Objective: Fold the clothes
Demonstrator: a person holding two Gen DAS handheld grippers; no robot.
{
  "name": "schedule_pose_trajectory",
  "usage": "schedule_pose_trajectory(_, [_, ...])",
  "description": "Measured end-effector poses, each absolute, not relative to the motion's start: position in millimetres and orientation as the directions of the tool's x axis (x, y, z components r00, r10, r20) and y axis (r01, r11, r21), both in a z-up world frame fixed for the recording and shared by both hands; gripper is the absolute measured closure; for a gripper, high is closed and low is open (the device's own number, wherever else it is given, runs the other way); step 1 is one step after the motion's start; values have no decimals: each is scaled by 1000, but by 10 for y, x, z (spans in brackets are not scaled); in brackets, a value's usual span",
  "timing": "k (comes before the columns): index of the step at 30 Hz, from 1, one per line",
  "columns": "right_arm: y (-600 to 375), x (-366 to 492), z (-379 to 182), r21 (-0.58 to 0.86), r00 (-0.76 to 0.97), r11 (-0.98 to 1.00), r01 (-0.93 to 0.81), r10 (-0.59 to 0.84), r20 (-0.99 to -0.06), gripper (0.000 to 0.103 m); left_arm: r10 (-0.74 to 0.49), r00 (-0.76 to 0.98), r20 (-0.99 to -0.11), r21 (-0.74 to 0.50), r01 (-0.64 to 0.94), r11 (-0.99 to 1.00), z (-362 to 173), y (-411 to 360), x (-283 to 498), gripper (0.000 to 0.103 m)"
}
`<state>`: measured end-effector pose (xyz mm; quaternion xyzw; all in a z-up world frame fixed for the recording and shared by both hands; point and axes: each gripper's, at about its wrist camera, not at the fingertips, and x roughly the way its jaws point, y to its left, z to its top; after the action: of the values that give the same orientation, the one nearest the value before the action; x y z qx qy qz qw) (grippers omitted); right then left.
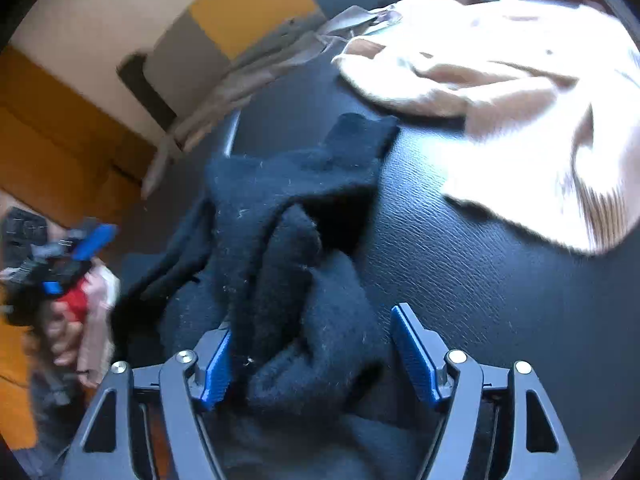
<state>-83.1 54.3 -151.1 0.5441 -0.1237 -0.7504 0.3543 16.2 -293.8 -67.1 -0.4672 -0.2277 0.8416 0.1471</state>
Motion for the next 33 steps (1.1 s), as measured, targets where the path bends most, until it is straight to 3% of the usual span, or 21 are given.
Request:
schedule_pose_trajectory(2, [642,-839,-1545,615,-150,-686,389,-705,-693,28,466,-445,-765,-502,-42,-864,-804,-2846,-124,59])
schedule_pose_trajectory(8, [699,-790,-1587,642,-136,-626,443,-754,-642,16,322,-353,-878,-268,-194,-944,-954,-2636,-576,59])
schedule_pose_trajectory(19, [583,-703,-1548,621,-123,-590,516,-768,-628,0,327,-286,-901,-185,-429,-884,-1131,-2323,-911,59])
schedule_pose_trajectory(22, [529,-672,-1532,587,-127,-599,545,-751,-648,0,297,-310,-903,-128,-466,-875,-1185,-2174,-899,59])
schedule_pose_trajectory(24, [482,-672,-1519,577,-131,-596,558,-750,-648,0,239,-341,-909,-61,-460,-886,-1189,-2083,-859,66])
schedule_pose_trajectory(26, [526,-671,-1538,578,-132,-591,563,-755,-643,0,195,-374,-907,-14,-436,-900,-1165,-2037,-795,86])
schedule_pose_trajectory(28, [526,-683,-1544,581,-131,-590,560,-756,-641,0,133,-434,-891,56,-396,-917,-1124,-2037,-713,97])
schedule_pose_trajectory(33, [446,-740,-1508,577,-130,-620,532,-733,-668,0,118,-521,-845,-10,-205,-979,-916,-2412,-608,100])
